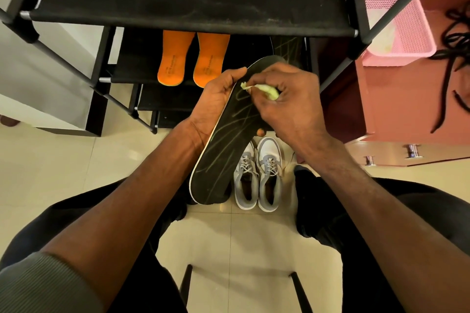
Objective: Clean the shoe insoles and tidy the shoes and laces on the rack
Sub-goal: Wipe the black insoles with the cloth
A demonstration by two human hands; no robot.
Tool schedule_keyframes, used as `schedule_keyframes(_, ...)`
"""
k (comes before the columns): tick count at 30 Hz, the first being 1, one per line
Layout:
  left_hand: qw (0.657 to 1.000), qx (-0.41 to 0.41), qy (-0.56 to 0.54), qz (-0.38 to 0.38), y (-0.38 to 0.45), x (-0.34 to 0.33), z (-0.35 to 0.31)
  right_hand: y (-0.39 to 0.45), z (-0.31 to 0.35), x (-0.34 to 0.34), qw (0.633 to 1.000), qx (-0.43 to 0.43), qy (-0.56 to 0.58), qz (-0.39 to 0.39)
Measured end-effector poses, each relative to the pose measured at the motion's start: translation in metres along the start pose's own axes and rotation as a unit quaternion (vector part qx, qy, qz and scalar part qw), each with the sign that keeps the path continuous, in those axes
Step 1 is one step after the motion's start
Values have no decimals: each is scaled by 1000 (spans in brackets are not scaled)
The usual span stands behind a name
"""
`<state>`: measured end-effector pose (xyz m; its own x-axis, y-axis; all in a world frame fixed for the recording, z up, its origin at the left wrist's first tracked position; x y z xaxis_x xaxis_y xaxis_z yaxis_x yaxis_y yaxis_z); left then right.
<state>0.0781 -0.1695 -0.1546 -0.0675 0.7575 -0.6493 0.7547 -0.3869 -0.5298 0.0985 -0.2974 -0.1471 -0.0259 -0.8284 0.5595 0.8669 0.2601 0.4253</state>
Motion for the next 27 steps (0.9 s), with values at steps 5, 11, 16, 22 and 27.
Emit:
schedule_keyframes(5,999,20,26,8,2,-1,1,8,-14,19,992,-65,-92,-51)
schedule_keyframes(11,1000,7,-6,-13,-1,-3,2,-8,11,-5,1000,4,-18,-3)
schedule_keyframes(16,1000,17,0,4,-1,-5,1,2,3,5,999,-2,-43,-11)
schedule_keyframes(22,999,41,5,18,0,-4,8,11,-18,26,988,-88,-114,-59)
schedule_keyframes(27,1000,24,3,19,-4,-7,4,1,3,8,999,-34,-15,-11)
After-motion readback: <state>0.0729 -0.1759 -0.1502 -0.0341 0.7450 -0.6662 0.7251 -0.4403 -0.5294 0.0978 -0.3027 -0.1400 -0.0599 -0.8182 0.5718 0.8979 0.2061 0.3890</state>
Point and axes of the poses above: each hand's wrist, its own y-axis towards the middle knuckle, its own x-axis out of the back of the hand, z = x × y, the point moved 3 cm from there along y, towards the middle knuckle, and after that the axes turned 7 degrees about x, right-handed, at the moved point
